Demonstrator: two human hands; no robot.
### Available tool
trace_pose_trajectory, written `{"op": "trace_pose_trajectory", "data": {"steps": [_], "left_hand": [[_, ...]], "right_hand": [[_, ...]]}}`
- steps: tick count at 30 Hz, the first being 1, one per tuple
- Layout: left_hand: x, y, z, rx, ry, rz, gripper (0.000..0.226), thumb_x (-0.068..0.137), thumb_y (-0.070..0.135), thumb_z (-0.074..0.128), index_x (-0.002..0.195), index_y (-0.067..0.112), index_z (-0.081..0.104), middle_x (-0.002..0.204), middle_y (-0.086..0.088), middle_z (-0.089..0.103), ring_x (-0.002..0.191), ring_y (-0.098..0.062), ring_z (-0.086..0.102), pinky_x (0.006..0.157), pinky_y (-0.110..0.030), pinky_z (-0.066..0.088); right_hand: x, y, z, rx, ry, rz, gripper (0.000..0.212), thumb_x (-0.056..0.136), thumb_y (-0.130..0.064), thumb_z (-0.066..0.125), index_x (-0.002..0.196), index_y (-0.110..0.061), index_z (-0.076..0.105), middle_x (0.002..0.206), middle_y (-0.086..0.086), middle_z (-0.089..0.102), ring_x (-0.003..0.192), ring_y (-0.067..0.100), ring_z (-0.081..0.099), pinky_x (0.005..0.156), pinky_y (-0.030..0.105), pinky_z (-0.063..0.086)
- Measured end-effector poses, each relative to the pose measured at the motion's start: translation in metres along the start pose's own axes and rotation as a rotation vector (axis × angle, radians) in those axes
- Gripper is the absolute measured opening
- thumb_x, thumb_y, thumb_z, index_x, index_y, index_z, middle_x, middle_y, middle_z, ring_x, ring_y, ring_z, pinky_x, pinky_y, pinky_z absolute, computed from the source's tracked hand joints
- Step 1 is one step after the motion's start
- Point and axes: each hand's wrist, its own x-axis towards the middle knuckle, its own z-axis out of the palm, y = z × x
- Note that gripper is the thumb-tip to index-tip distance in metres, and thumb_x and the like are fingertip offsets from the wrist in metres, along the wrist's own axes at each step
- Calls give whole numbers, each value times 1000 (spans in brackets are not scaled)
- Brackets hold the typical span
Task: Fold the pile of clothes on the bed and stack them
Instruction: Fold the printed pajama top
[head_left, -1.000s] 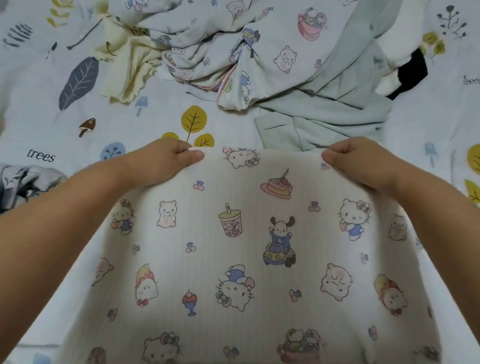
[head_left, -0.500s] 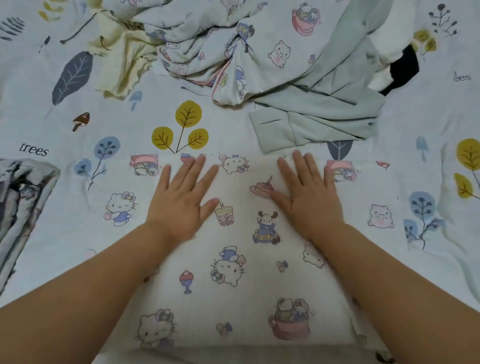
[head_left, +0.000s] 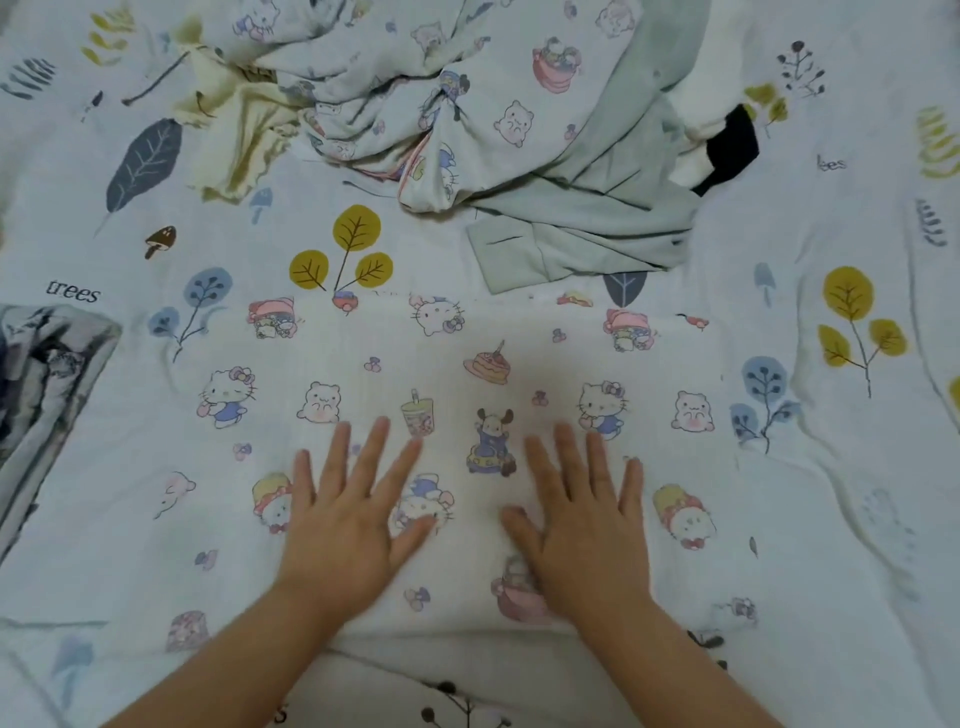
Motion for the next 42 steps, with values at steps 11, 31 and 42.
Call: {"op": "trace_pose_trajectory", "data": {"steps": [11, 31, 42], "left_hand": [[-10, 14, -28, -80, 11, -153, 77, 86, 62, -8, 151, 22, 2, 158, -8, -4, 144, -35, -1, 112, -55, 5], [-29, 49, -58, -691, -97, 96, 48, 99, 33, 37, 146, 29, 27, 157, 7, 10, 142, -12, 17, 112, -24, 17], [-18, -72, -133, -1825, -156, -174, 51, 81, 56, 42, 107, 20, 66, 94, -3, 73, 86, -17, 70, 70, -27, 56]], "right_hand": [[-33, 66, -28, 114, 107, 368, 59, 95, -47, 29, 147, -20, 17, 152, 15, 18, 139, 30, 19, 108, 52, 22], [-58, -3, -115, 821, 294, 345, 18, 75, -16, 67, 73, -20, 50, 69, -5, 59, 56, 11, 52, 50, 25, 37], [-57, -188, -106, 372, 279, -169, 52, 27, -19, 88, 74, -19, 65, 56, -8, 56, 47, 12, 54, 50, 21, 40]]}}
